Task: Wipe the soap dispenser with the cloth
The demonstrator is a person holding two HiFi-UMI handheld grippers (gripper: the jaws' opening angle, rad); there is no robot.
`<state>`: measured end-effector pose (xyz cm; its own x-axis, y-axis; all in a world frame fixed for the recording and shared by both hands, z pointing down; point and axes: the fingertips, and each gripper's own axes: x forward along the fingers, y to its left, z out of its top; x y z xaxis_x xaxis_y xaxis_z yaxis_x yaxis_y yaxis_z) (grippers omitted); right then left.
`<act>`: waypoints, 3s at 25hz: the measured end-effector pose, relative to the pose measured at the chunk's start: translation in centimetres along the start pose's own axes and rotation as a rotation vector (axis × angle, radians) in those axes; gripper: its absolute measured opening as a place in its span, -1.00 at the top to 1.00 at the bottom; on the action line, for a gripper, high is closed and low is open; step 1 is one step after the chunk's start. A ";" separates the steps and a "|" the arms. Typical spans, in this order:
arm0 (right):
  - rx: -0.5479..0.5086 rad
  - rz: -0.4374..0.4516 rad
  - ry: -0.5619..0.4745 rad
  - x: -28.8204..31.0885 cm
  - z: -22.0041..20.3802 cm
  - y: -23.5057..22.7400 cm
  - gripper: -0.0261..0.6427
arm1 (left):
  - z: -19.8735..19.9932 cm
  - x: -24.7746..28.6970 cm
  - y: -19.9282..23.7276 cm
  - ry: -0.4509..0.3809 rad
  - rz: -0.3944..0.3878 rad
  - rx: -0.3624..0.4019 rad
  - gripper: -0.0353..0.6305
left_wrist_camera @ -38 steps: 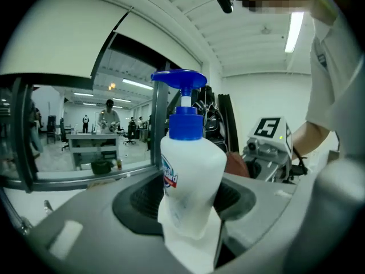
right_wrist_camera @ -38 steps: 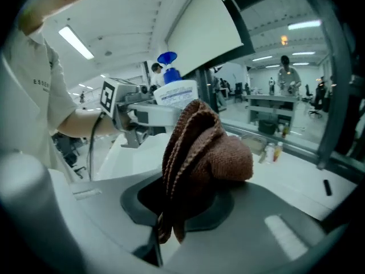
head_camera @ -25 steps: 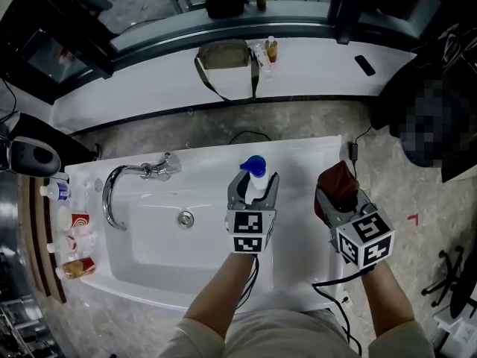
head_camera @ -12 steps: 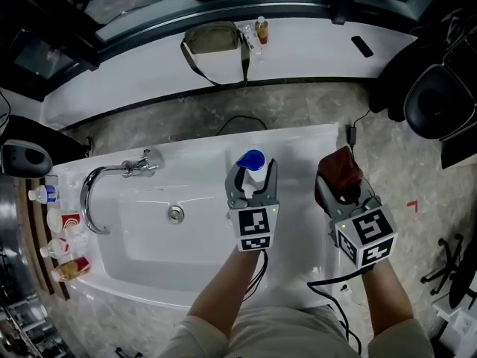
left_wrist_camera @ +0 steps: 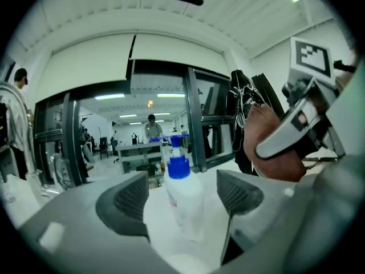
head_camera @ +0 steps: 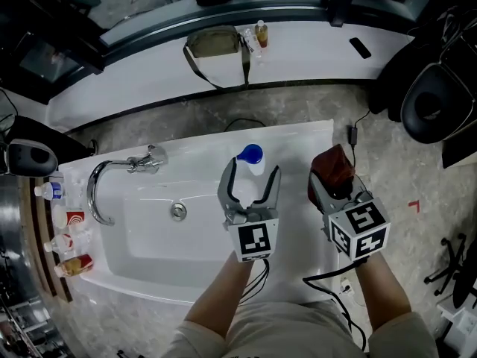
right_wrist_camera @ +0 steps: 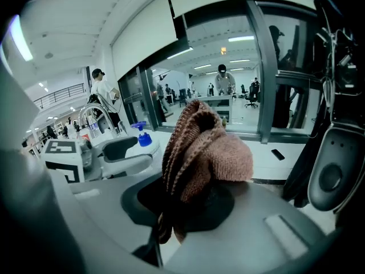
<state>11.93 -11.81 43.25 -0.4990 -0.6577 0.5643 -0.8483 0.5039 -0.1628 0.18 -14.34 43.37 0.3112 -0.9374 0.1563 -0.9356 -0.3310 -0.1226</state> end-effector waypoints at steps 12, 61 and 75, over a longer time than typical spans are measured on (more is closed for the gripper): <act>0.012 0.014 -0.150 -6.7 2.2 5.8 0.68 | 11.5 -13.9 2.9 -0.132 0.148 -0.058 0.89; -0.196 -0.129 -0.410 -51.7 -22.4 41.3 0.69 | 13.2 -72.2 -15.1 -0.197 -0.098 -0.088 0.89; -0.210 -0.142 -0.427 -50.3 -20.5 44.6 0.69 | 13.1 -73.1 -11.4 -0.198 -0.118 -0.105 0.89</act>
<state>2.85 55.26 24.18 -0.4461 -0.8767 0.1801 -0.8811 0.4655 0.0834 -9.73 56.48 20.49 0.4361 -0.8993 -0.0326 -0.8999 -0.4360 -0.0107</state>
